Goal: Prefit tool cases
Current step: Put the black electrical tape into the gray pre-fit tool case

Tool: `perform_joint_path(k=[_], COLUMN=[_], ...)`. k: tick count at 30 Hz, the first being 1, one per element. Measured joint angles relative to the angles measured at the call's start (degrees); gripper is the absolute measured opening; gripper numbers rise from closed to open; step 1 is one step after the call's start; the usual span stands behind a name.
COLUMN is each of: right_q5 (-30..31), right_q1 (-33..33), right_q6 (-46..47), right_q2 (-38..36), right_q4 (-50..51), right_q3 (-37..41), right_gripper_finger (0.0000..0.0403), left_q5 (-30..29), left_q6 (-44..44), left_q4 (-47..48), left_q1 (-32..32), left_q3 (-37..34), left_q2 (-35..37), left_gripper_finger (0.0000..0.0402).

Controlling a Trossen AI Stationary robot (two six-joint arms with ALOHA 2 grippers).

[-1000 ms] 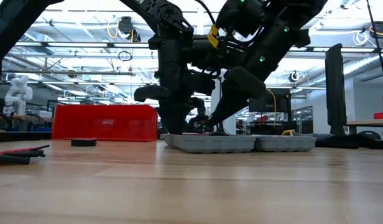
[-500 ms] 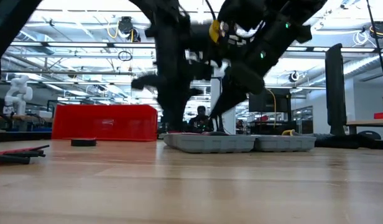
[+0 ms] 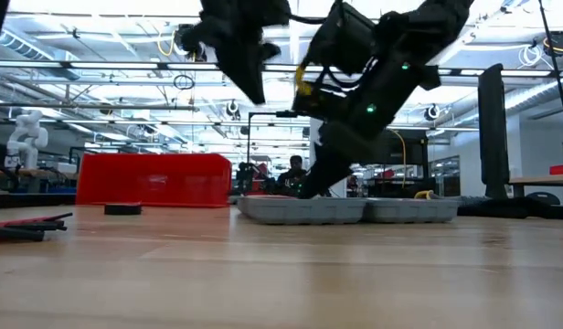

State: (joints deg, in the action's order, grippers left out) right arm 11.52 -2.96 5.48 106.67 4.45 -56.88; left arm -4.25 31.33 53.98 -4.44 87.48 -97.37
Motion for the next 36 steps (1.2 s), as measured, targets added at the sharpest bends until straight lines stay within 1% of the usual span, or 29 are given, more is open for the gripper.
perform_joint_path(k=[3, 5, 7, 10, 13, 17, 19, 21, 25, 28, 30, 36], right_q5=[-0.51, -0.20, 1.27, 3.60, 4.98, 6.00, 7.77, 8.42, 9.61, 9.59, 9.63, 9.48], right_q1=[0.02, 0.01, -0.29, -0.57, -0.53, -0.48, -0.51, -0.53, -0.48, -0.46, -0.44, -0.42], right_q6=[-0.03, -0.61, -1.66, -2.64, -3.46, -4.36, -4.33, -3.58, 0.26, 3.58, 5.50, 8.77], right_q2=[-0.05, -1.81, -4.06, -9.44, -13.60, -20.28, -23.08, -26.55, -34.53, -39.45, -42.26, -45.37], right_q4=[-1.09, 1.35, 2.34, 3.16, 6.92, 12.22, 15.61, 17.94, 18.55, 17.98, 16.87, 15.87], right_q3=[0.06, 0.42, 0.75, 0.25, 0.41, 0.27, 1.28, 3.45, 9.33, 13.90, 16.30, 19.59], right_gripper_finger=[0.0000, 0.0000, 0.0000, 0.0000, 0.0000, 0.0000, 0.0000, 0.0000, 0.0000, 0.0000, 0.0000, 0.0000], left_q5=[-2.44, -3.54, -4.73, -7.34, -7.58, -8.37, -8.22, -6.83, -4.55, -1.59, -0.64, 2.45], left_q6=[-0.84, -1.05, -1.06, -2.47, -6.22, -14.21, -17.28, -19.11, -25.05, -28.92, -29.45, -29.59], left_q4=[0.63, 1.99, 3.47, 5.47, 9.61, 19.91, 21.95, 22.15, 22.10, 20.31, 17.09, 8.37], left_q1=[0.17, 0.10, 0.08, 0.08, 0.13, 1.06, 2.38, 3.96, 6.72, 7.86, 7.97, 7.84], left_q3=[0.24, 0.10, 0.04, 0.15, 0.15, 0.01, -1.72, -4.84, -12.31, -17.79, -20.79, -26.47], left_q2=[1.46, 1.46, 1.72, 3.75, 5.07, 6.44, 7.09, 7.91, 9.31, 9.36, 9.36, 9.38], left_gripper_finger=[0.0001, 0.0001, 0.0001, 0.0001, 0.0001, 0.0001, 0.0001, 0.0002, 0.0004, 0.0023, 0.0044, 0.0122])
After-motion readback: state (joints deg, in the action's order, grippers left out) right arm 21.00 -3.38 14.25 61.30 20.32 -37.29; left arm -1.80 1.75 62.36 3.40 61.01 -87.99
